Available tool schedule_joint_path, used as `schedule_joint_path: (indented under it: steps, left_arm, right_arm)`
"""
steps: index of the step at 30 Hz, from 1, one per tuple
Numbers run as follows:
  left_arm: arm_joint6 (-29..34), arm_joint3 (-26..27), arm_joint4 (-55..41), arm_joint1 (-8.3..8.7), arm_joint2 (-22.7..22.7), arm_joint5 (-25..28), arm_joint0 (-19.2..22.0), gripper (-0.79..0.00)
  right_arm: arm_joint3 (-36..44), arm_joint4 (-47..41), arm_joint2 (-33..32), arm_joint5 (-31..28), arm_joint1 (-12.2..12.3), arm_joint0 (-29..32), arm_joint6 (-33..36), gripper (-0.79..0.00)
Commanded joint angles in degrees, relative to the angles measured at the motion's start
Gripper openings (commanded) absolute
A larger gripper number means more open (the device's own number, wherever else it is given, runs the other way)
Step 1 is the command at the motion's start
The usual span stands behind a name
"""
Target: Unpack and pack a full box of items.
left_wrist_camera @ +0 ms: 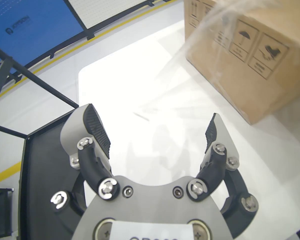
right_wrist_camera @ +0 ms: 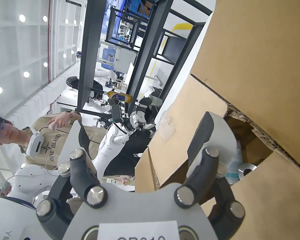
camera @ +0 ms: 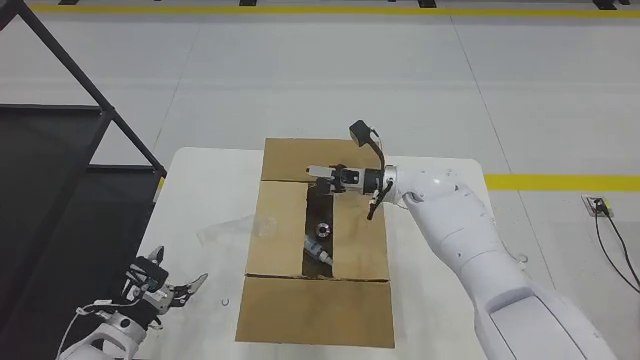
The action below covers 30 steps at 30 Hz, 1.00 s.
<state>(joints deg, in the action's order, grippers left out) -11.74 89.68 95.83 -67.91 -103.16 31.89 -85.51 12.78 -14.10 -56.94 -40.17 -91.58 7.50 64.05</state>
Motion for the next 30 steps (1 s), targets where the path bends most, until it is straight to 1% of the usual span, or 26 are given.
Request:
schedule_joint_path:
  steps: [1,3,4,6,8,9,14,16,18,21,23,26,30]
  left_arm:
    - [-0.32,0.46,1.8,-0.08,1.98,-1.6,0.0,0.0]
    - [-0.03,1.24,3.9,-0.24,4.35,-4.05,0.28,0.0]
    - [0.09,1.48,4.86,-0.33,5.75,-4.76,0.4,0.0]
    - [-0.04,1.93,5.8,-0.35,7.93,-3.39,0.63,0.0]
    - [-0.39,2.66,7.78,-0.12,8.89,-1.64,0.53,0.0]
    - [-0.71,2.94,8.43,0.04,9.17,-0.23,0.41,0.0]
    - [-3.38,4.45,13.49,1.25,8.5,7.03,-0.64,0.0]
    - [-5.2,4.46,13.85,1.67,7.73,9.04,-0.99,0.0]
    - [-6.83,4.51,12.6,1.98,6.95,11.03,-1.15,0.0]
    - [-8.84,4.99,9.18,2.43,5.57,15.53,-1.58,0.0]
    - [-9.24,5.62,6.93,2.62,5.08,17.64,-1.98,0.0]
    - [-9.15,6.98,5.25,2.92,5.34,20.67,-2.43,0.0]
    - [-8.43,7.75,1.94,3.08,6.31,22.88,-2.45,0.0]
  right_arm:
    - [0.15,0.07,-0.01,0.18,0.02,0.18,-0.52,0.0]
    - [1.56,1.51,0.01,1.5,0.41,0.94,-4.91,0.0]
    - [2.21,0.71,-0.67,1.49,0.77,1.25,-5.69,0.0]
    - [2.05,-0.61,-2.39,1.04,2.04,1.28,-6.56,0.0]
    - [0.8,1.32,-3.18,1.23,3.51,0.67,-11.3,0.0]
    - [0.87,1.66,-3.55,1.44,4.04,0.74,-12.3,0.0]
    - [0.69,2.51,-5.82,2.84,6.89,1.02,-16.76,0.0]
    - [1.3,2.63,-6.5,3.55,7.75,1.57,-17.14,0.0]
    - [2.22,2.48,-7.14,4.21,8.44,2.29,-16.91,0.0]
    - [3.59,2.52,-7.95,5.18,9.31,3.3,-17.54,0.0]
    - [4.27,2.59,-8.53,5.93,9.81,3.88,-19.18,0.0]
    - [5.14,4.28,-8.74,7.91,10.42,4.32,-22.35,0.0]
    - [5.83,7.06,-8.65,10.86,11.06,4.54,-25.95,0.0]
